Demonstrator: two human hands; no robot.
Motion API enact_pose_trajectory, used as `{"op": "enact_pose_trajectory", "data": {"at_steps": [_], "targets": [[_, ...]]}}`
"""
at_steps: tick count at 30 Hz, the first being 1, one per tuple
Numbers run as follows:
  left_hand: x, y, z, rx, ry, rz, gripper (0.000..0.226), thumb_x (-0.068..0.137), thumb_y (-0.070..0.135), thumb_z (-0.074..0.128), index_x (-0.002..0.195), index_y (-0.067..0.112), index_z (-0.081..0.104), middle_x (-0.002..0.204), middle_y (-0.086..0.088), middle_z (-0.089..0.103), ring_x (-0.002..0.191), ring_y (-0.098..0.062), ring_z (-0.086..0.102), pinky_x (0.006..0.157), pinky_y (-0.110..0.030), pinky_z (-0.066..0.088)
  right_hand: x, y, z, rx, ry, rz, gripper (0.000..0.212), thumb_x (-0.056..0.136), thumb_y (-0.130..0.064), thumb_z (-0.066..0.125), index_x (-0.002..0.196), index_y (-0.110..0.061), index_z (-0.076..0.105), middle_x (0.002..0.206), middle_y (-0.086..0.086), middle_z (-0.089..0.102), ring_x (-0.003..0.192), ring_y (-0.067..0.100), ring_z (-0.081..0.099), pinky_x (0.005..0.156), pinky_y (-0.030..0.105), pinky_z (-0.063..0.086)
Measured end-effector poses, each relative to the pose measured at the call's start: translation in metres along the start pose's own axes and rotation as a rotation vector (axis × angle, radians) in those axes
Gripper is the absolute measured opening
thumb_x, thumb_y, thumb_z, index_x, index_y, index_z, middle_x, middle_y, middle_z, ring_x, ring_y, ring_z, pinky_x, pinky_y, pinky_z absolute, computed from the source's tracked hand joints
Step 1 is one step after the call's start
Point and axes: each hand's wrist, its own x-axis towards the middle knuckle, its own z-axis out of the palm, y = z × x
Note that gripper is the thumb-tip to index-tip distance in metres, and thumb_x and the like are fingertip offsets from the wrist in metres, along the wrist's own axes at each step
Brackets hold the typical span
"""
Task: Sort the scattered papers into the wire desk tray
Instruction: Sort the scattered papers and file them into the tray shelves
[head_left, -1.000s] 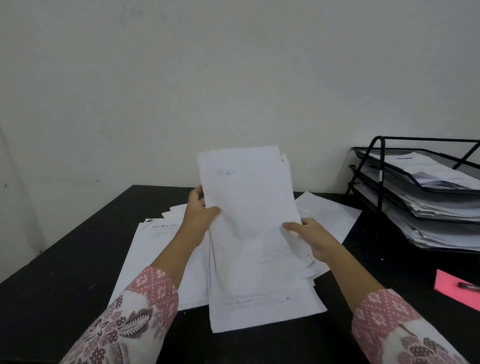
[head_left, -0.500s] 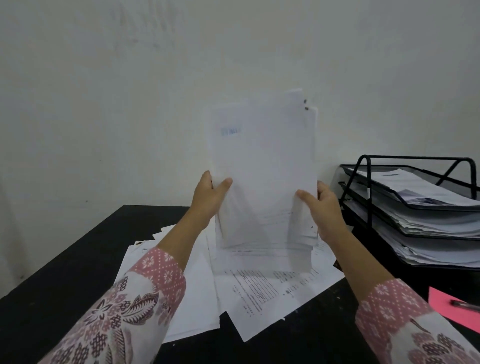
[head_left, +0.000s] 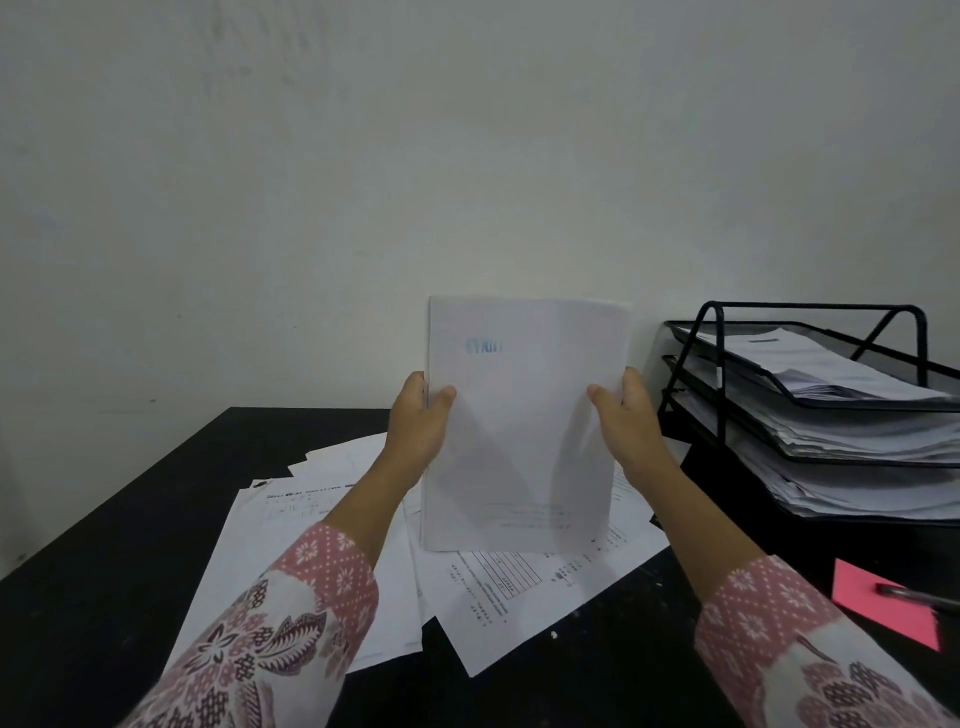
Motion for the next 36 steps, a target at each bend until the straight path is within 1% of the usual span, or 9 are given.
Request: {"op": "enact_pose_trajectory", "data": {"at_steps": [3, 6, 10, 15, 17, 19, 26, 32, 36], "targets": [[-0.001, 0.002, 0.004, -0.037, -0.020, 0.022, 0.013, 0.096, 0.021, 0.049, 0.100, 0.008, 0.048, 0.091, -0.003, 0.055, 0.080, -0.015, 0.053, 0.072, -0.029, 0.046, 0.003, 0.000, -0.004, -0.062, 0.022, 0.022, 0.021, 0.096, -0.010, 0.042, 0.113, 0.002, 0.044, 0.116, 0.026, 0.053, 0.083, 0.025, 0.052, 0.069, 0.034, 0.046], [-0.005, 0.002, 0.008, -0.064, -0.111, 0.008, 0.013, 0.095, 0.023, 0.052, 0.106, 0.019, 0.045, 0.095, 0.009, 0.056, 0.086, -0.007, 0.057, 0.069, -0.023, 0.048, 0.004, -0.004, -0.013, -0.104, 0.056, 0.029, 0.025, 0.095, -0.009, 0.041, 0.116, 0.004, 0.042, 0.117, 0.027, 0.052, 0.101, 0.043, 0.053, 0.083, 0.049, 0.049], [-0.009, -0.001, 0.013, 0.017, -0.147, 0.048, 0.014, 0.096, 0.024, 0.050, 0.109, 0.020, 0.045, 0.095, 0.015, 0.054, 0.086, -0.005, 0.054, 0.068, -0.019, 0.045, 0.003, -0.014, -0.027, -0.070, 0.073, -0.009, 0.008, 0.094, -0.008, 0.045, 0.101, -0.004, 0.047, 0.092, 0.010, 0.053, 0.074, 0.020, 0.052, 0.061, 0.027, 0.044], [-0.014, 0.009, 0.036, -0.022, -0.212, 0.025, 0.011, 0.096, 0.020, 0.050, 0.107, 0.018, 0.050, 0.097, 0.008, 0.059, 0.085, -0.009, 0.057, 0.068, -0.020, 0.046, 0.003, -0.010, -0.066, -0.013, 0.125, 0.070, 0.012, 0.094, -0.022, 0.054, 0.084, -0.019, 0.048, 0.079, -0.002, 0.052, 0.070, 0.011, 0.049, 0.060, 0.022, 0.039], [-0.016, 0.008, 0.049, -0.035, -0.306, -0.055, 0.015, 0.096, 0.018, 0.050, 0.111, 0.015, 0.053, 0.104, 0.000, 0.062, 0.090, -0.017, 0.061, 0.074, -0.027, 0.050, 0.001, 0.001, -0.083, 0.051, 0.142, 0.184, 0.009, 0.093, -0.024, 0.053, 0.096, -0.016, 0.053, 0.094, 0.004, 0.058, 0.082, 0.016, 0.054, 0.070, 0.027, 0.042], [-0.019, 0.005, 0.068, 0.012, -0.409, -0.134, 0.022, 0.097, 0.015, 0.048, 0.118, 0.013, 0.053, 0.111, -0.005, 0.062, 0.095, -0.022, 0.061, 0.075, -0.029, 0.050, -0.003, 0.016, -0.100, 0.073, 0.150, 0.298, 0.025, 0.094, -0.021, 0.050, 0.116, -0.010, 0.053, 0.107, 0.010, 0.058, 0.094, 0.024, 0.055, 0.079, 0.031, 0.042], [-0.040, -0.020, 0.129, 0.248, -0.614, -0.250, 0.033, 0.097, 0.020, 0.045, 0.129, 0.014, 0.044, 0.126, -0.006, 0.055, 0.108, -0.024, 0.057, 0.095, -0.038, 0.047, -0.023, 0.067, -0.152, 0.015, 0.194, 0.582, 0.020, 0.095, -0.001, 0.041, 0.111, -0.008, 0.050, 0.085, 0.012, 0.054, 0.069, 0.021, 0.050, 0.069, 0.031, 0.042], [-0.065, -0.017, 0.173, 0.229, -0.669, -0.292, 0.038, 0.098, 0.022, 0.044, 0.135, 0.015, 0.041, 0.131, -0.006, 0.052, 0.111, -0.023, 0.054, 0.093, -0.036, 0.047, -0.025, 0.083, -0.195, -0.092, 0.269, 0.654, 0.032, 0.094, 0.004, 0.043, 0.125, 0.011, 0.048, 0.130, 0.032, 0.049, 0.113, 0.038, 0.053, 0.101, 0.047, 0.038], [-0.077, -0.008, 0.190, 0.149, -0.747, -0.333, 0.037, 0.098, 0.021, 0.045, 0.134, 0.015, 0.040, 0.122, -0.004, 0.054, 0.106, -0.022, 0.056, 0.085, -0.034, 0.049, -0.017, 0.088, -0.226, -0.173, 0.306, 0.665, 0.038, 0.095, -0.001, 0.044, 0.131, 0.010, 0.044, 0.137, 0.027, 0.044, 0.127, 0.039, 0.044, 0.102, 0.042, 0.038]]}}
